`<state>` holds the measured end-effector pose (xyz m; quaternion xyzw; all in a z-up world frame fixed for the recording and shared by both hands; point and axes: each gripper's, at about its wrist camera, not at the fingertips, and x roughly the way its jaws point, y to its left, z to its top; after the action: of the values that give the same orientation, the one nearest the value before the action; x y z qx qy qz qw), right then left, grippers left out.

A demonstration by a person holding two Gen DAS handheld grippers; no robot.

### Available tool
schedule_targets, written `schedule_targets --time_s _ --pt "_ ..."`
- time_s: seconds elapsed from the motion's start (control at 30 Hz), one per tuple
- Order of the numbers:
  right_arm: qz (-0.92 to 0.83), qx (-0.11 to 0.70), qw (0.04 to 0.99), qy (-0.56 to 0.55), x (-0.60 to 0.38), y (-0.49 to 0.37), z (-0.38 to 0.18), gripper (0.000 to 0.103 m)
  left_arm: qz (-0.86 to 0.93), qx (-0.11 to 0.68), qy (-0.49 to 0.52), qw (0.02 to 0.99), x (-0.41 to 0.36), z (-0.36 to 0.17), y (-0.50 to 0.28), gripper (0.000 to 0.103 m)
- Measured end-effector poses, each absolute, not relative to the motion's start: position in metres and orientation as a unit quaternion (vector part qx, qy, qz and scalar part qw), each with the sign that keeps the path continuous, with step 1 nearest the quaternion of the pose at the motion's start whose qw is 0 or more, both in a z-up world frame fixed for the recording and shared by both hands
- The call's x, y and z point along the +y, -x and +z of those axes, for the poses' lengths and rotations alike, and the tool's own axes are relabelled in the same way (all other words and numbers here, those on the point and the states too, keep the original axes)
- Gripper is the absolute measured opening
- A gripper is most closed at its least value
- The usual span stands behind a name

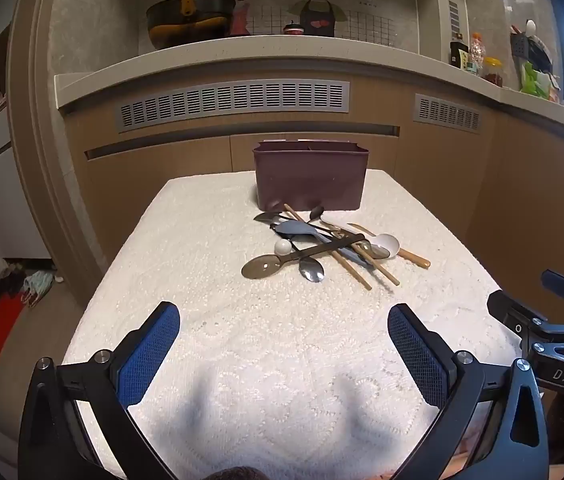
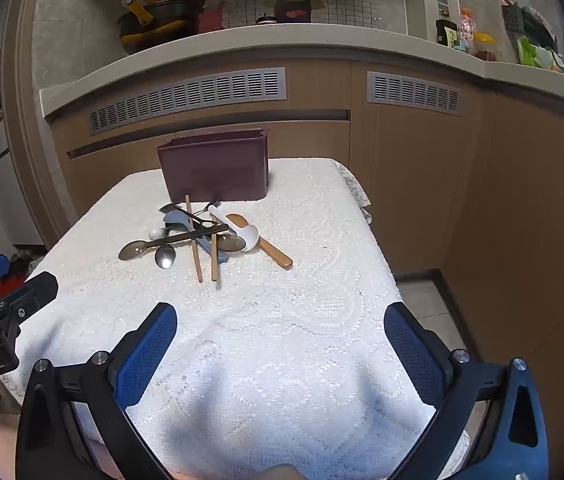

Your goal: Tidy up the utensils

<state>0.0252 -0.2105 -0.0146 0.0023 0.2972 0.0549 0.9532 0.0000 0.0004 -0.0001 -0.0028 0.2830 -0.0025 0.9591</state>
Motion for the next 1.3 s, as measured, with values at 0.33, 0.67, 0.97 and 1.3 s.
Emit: schedule_targets --time_s 0.33,0.67,0.97,1.3 --pt "0.058 0.292 0.955 -0.001 -0.2099 -0.0232 -0.0145 0.103 0.000 0.283 0.000 0.959 -0.0002 -0.0011 -0.0014 0.103" --pt "0.054 0.299 0.953 -0.004 -0.2087 -0.0252 -0.0135 0.103 0.000 0.285 0.001 0.959 0.0006 -0.0009 -0.0035 0.103" --pt "0.054 0.298 0.953 -0.003 -0.2121 -0.0256 -0.0147 0.103 0.000 0.285 0.000 0.958 0.0012 -0.0026 -0.0024 0.103" --pt "0.054 0.299 0.953 -0.002 -0.2118 -0.0260 -0.0148 0.103 0.000 0.287 0.000 0.958 0.0011 -0.0033 -0.0030 0.103"
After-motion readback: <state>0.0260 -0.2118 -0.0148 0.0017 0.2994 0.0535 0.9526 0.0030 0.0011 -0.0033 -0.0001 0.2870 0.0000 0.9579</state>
